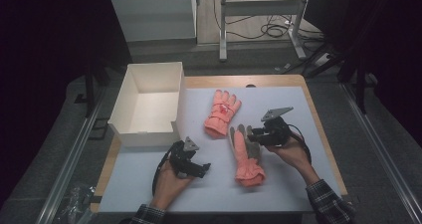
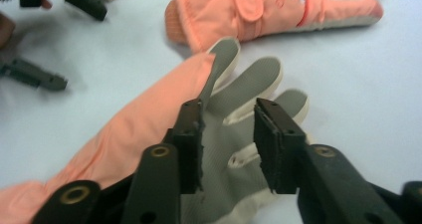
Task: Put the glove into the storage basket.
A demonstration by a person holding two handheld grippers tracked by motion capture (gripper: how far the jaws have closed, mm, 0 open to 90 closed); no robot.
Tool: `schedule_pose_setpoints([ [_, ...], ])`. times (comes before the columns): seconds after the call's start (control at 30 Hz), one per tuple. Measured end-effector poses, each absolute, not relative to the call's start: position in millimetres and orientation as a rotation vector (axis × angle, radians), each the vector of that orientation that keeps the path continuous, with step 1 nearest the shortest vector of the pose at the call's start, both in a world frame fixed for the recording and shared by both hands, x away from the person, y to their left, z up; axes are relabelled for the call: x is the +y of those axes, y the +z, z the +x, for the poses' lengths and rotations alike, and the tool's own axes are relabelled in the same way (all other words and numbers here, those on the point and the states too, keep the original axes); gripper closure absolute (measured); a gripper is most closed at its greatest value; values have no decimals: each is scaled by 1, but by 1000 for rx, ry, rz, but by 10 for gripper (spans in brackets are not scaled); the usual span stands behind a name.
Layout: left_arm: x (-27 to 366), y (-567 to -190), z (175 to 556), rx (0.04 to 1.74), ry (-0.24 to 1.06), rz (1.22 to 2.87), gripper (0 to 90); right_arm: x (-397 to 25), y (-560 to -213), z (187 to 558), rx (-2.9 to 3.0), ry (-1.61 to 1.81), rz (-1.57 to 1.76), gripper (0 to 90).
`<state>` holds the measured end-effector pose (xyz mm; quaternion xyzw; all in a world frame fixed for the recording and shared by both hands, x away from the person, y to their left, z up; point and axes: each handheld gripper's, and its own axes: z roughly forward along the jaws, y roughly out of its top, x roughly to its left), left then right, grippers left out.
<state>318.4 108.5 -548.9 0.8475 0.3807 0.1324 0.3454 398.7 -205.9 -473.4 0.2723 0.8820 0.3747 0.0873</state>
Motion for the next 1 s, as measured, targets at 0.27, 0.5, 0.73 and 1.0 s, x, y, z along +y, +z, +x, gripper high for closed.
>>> schedule_pose_setpoints([
  [0.27,109,-549,318,989,344,2199,0,-190,-473,412,2581,1163,866,537],
  [0.5,109,-549,318,989,344,2199,0,-178,-471,426,2551,1175,932,449],
  [0.73,109,-549,319,983,345,2210,0,-165,-472,440,2540,1195,967,411],
  [1.0,109,-549,319,983,344,2209,0,-144,-469,459,2540,1141,958,416],
])
